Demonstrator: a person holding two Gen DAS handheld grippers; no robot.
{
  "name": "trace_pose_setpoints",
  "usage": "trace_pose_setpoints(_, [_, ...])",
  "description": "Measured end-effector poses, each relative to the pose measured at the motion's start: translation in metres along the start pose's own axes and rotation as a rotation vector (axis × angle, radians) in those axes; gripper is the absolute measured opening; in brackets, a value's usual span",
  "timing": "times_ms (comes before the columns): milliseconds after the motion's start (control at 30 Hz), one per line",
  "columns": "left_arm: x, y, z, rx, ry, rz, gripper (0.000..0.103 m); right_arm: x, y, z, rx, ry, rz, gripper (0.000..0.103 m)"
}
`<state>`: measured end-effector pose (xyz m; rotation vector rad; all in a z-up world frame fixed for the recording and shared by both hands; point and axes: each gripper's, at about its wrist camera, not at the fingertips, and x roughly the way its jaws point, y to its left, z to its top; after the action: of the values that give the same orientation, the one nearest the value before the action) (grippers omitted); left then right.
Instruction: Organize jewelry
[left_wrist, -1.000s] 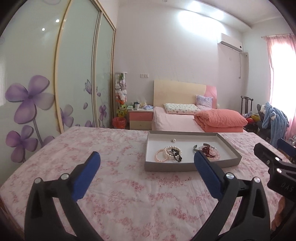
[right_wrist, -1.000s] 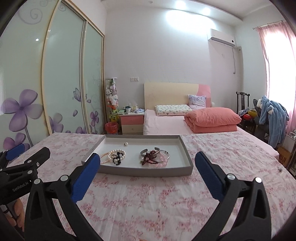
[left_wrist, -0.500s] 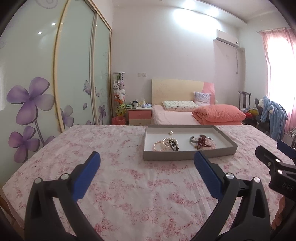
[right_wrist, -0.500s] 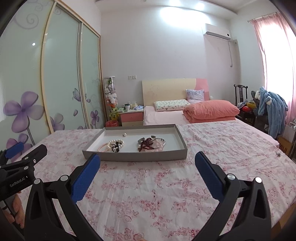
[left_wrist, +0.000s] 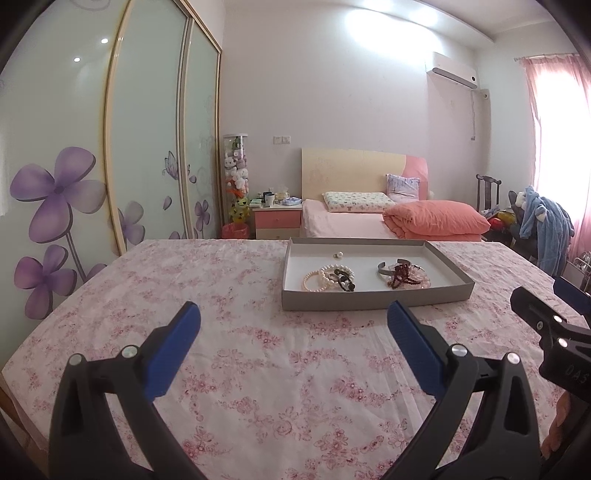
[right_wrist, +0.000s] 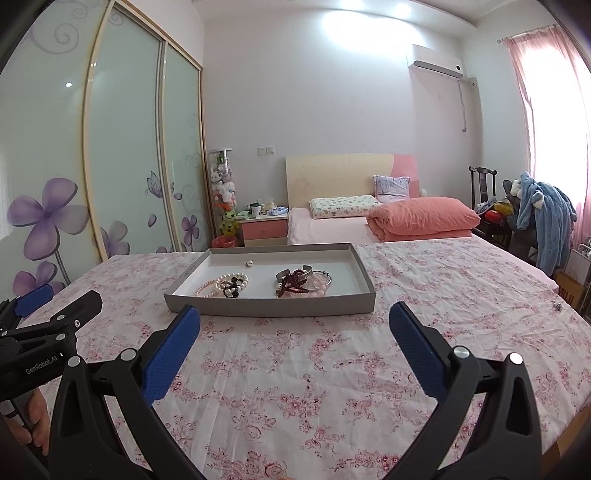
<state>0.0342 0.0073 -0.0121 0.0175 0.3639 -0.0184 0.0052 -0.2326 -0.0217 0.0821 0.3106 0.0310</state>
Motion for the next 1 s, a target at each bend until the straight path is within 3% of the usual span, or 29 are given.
trace_pose_setpoints(1000, [0.0010, -0.0035, 0.0004, -0.005, 0.015, -0.012, 0.099, 0.0033, 0.0007, -0.0031, 0.003, 0.014, 0.012, 0.101])
